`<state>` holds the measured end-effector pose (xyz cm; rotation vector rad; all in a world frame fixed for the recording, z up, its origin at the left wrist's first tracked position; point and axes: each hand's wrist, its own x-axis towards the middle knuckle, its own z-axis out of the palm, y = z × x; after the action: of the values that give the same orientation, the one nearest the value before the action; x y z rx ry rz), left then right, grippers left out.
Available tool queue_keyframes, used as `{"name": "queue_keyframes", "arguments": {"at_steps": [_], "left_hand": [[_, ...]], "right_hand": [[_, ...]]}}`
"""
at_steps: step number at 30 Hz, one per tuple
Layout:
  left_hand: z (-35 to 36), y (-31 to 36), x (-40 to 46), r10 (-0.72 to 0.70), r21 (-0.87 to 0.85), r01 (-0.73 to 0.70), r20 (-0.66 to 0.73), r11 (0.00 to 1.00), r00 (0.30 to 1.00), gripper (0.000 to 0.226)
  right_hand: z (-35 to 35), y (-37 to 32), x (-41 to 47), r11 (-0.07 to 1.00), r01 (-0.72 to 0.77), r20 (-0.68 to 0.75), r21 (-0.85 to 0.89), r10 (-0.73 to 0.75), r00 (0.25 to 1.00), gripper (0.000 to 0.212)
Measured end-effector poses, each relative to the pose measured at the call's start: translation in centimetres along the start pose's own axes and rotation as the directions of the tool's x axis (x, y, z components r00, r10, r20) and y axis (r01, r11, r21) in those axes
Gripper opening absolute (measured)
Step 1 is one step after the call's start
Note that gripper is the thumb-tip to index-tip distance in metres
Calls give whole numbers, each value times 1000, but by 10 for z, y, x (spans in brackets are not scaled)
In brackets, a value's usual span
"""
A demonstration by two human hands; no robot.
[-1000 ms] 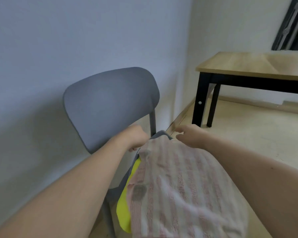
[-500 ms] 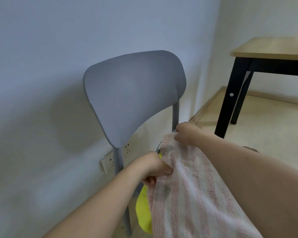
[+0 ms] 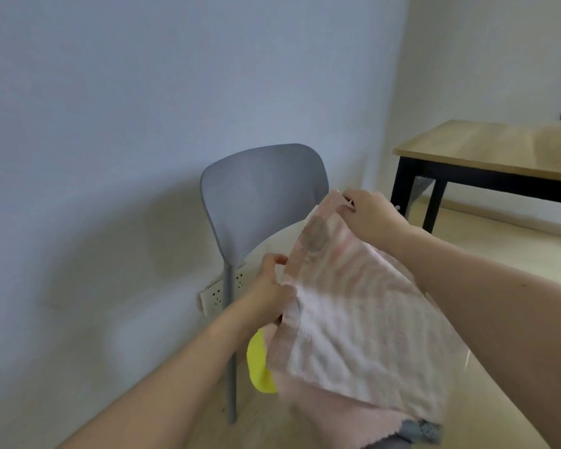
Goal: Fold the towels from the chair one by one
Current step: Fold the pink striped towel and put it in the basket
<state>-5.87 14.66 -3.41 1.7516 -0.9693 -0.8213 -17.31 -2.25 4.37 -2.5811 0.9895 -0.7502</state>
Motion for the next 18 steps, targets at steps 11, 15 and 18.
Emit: {"name": "queue_keyframes", "arguments": {"at_steps": [11,15,18], "left_hand": [[-5,216,-105,340,-233,-323,36,917,940,40],[-11,259,-127,513,77,-509,-34,857,858,19],[-10,287,-139,642,382,-561,-122,734,757,23]], "right_hand": [[-191,-48,-106,993,100,-295,56,-79,952,29],[-234,-67,-137,993,102,-370,63,-72,926,26],[-256,-83,-152,972,72,-333,223,7,943,29]]}}
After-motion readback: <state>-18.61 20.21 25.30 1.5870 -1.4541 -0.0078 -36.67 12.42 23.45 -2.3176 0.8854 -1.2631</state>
